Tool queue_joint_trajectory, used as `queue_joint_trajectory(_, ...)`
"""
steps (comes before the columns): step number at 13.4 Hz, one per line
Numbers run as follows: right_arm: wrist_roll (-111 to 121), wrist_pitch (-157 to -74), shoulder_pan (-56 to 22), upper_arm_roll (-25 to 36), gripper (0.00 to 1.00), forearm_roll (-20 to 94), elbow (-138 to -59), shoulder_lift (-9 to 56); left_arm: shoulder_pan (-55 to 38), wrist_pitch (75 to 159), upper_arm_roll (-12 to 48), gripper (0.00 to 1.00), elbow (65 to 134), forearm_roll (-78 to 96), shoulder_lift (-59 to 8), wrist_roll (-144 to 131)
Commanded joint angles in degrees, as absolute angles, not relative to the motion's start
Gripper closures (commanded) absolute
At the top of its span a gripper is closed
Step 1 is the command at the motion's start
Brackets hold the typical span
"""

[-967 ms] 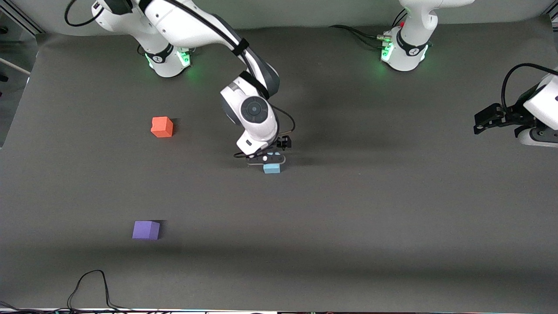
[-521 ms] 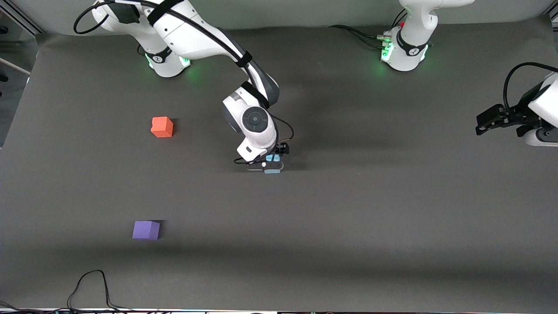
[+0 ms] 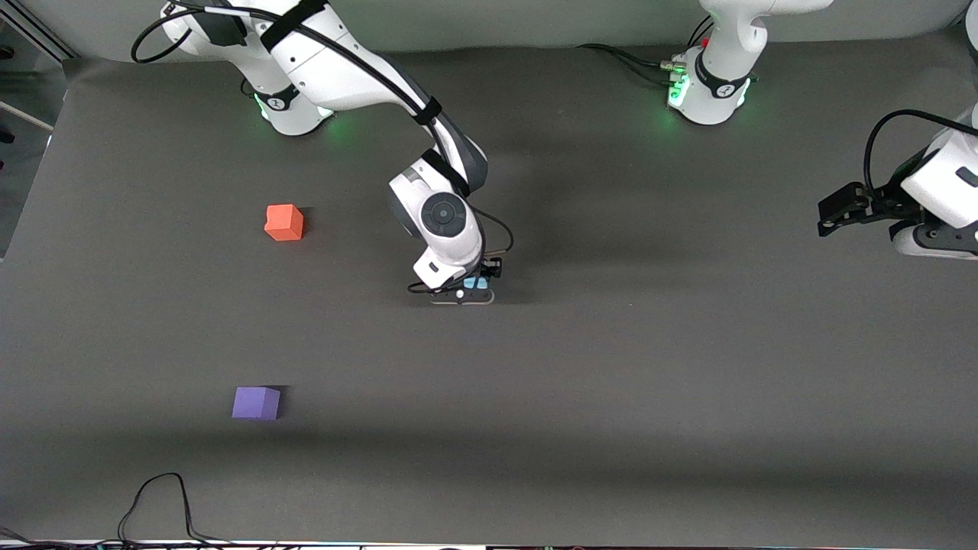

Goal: Place blue block between orange and purple blocks
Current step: 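Lower the right gripper onto the blue cube and close it, then lift the blue cube with the right gripper past the orange cube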

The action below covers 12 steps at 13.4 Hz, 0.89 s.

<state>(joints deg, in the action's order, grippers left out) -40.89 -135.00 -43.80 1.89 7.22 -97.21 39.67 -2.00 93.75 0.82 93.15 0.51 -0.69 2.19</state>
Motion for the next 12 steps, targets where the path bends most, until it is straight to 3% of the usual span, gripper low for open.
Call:
queue_joint_trajectory(1,-41.22,-134.83,-43.33,2.02,0.57,9.05,-95.71,39.73,-2.99,92.81,-0.26,0.00,91.76,-0.09,-1.05,1.85)
queue_joint_trajectory(3,-40.78,-133.34,-43.16,2.02,0.57,9.05,-95.89,37.11,-2.99,92.81,-0.26,0.00,91.84,-0.09,-1.05,1.85)
queue_joint_trajectory(7,-37.11,-113.69,-40.35,2.20,0.57,8.96,-92.57,22.54,-3.08,93.16,-0.26,0.00,91.93,-0.17,-0.97,2.02)
queue_joint_trajectory(10,-32.79,-92.97,-39.02,5.52,0.57,8.88,-79.94,17.23,-2.99,93.07,-0.26,0.00,92.20,-0.18,-0.79,3.51)
queue_joint_trajectory(12,-31.12,-84.58,-39.11,8.69,0.57,8.96,-73.41,16.62,-3.08,93.08,-0.35,0.00,92.20,-0.26,-0.79,3.52)
